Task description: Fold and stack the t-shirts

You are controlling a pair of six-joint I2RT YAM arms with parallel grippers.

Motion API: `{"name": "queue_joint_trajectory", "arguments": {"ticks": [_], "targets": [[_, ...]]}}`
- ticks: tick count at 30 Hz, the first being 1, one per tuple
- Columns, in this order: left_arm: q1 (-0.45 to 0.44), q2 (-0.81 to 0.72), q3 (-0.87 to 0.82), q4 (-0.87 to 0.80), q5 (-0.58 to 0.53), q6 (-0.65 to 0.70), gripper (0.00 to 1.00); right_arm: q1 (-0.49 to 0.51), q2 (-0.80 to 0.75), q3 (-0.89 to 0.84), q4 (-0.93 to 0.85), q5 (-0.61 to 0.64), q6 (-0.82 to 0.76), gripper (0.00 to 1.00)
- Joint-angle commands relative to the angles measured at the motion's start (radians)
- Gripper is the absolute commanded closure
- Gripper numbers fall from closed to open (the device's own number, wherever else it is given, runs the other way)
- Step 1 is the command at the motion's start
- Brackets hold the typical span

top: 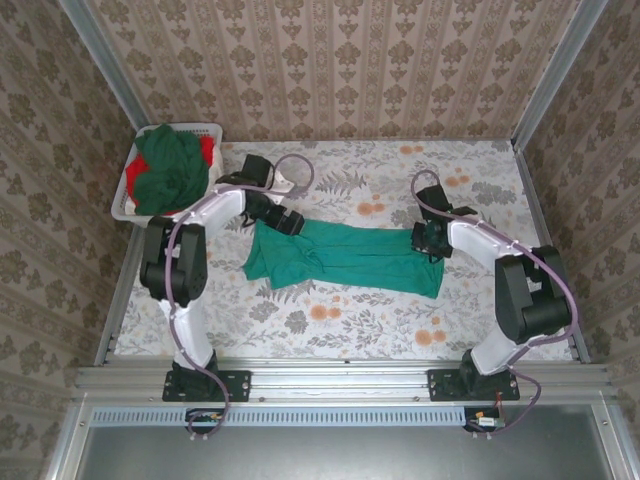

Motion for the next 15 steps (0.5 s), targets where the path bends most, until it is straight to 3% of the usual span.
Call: {"name": "queue_joint_trajectory", "arguments": {"ticks": [1, 7, 10, 15], "targets": [[0.019, 0.076, 0.022, -0.085, -0.073, -0.126, 0.00, 0.025, 0.055, 0.048, 0.036, -0.055, -0.009, 0.67], [0.071, 0.108, 0.024, -0.094, -0.128, -0.216, 0.00, -0.002, 0.238, 0.133, -0.014, -0.019, -0.002, 0.67], [0.095, 0.117, 0.029, -0.098, -0.152, -0.228, 0.00, -0.053, 0.218, 0.082, -0.008, 0.007, 0.039, 0.67], [0.110, 0.123, 0.040, -0.099, -0.154, -0.234, 0.00, -0.094, 0.151, -0.005, 0.040, -0.050, 0.070, 0.66]]}}
